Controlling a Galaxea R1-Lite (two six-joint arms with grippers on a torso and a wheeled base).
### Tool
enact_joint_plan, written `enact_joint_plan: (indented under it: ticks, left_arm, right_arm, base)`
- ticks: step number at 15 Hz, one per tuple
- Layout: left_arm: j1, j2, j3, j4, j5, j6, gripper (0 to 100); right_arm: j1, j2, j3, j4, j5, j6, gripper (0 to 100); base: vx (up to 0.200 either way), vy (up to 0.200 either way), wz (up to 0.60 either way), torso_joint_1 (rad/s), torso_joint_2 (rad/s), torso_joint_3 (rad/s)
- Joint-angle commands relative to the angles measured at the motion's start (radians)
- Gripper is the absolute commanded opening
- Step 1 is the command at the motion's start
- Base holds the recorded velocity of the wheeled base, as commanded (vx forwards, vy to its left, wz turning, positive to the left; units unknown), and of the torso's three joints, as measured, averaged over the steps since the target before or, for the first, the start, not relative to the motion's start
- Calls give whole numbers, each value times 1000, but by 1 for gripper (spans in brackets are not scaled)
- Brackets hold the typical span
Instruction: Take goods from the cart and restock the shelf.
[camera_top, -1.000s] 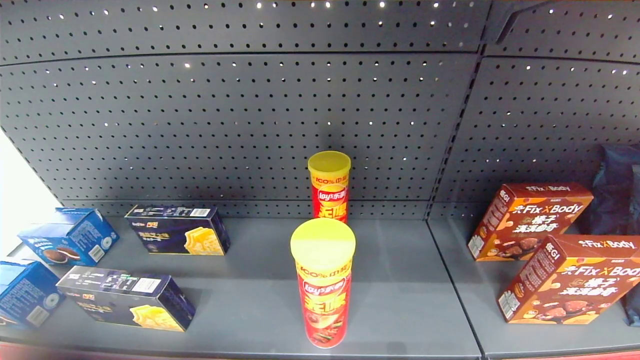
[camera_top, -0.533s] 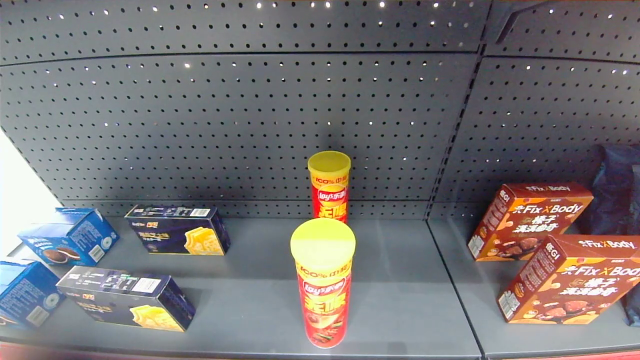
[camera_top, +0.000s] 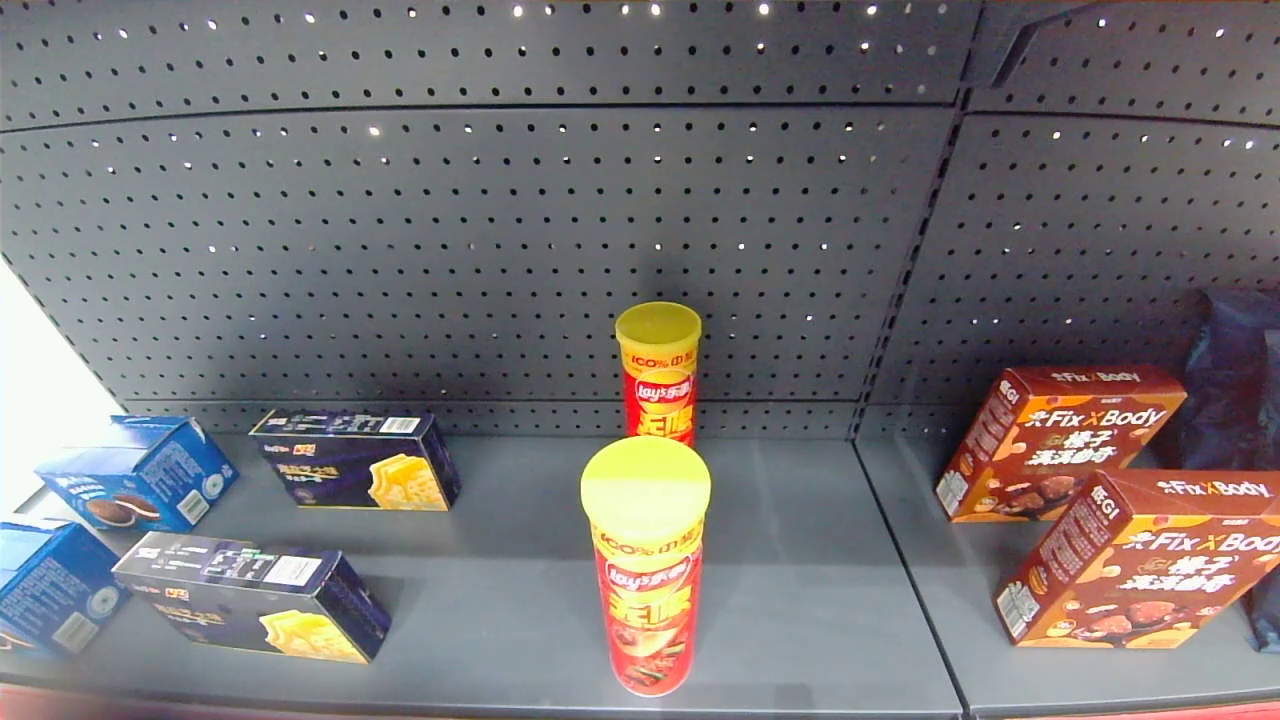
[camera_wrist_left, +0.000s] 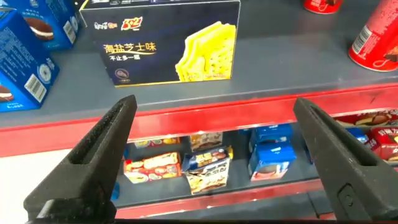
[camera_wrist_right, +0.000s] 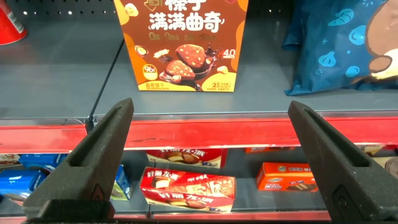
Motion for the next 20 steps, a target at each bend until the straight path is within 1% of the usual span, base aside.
enact_joint_plan:
  ticks: [1,8,11,12,13,20]
  left_arm:
    - [2,5,0,-1,1,-7,100]
    - [2,5,0,-1,-2,-3,100]
    - [2,5,0,-1,7,-7,100]
    - [2,5,0,-1,-18,2,100]
    - [0,5,0,0,-42,2,100]
    - [2,5,0,-1,-32,0,100]
  right_arm:
    - [0,1,0,0,0,0,100]
    - [0,1,0,0,0,0,100]
    - [0,1,0,0,0,0,100]
    - [0,1,0,0,0,0,100]
    - [0,1,0,0,0,0,100]
    - [0,1,0,0,0,0,100]
  base:
    - [0,0,0,0,0,0]
    - [0,0,0,0,0,0]
    - [0,0,0,0,0,0]
    - [0,0,0,0,0,0]
    - [0,0,0,0,0,0]
    - [0,0,0,0,0,0]
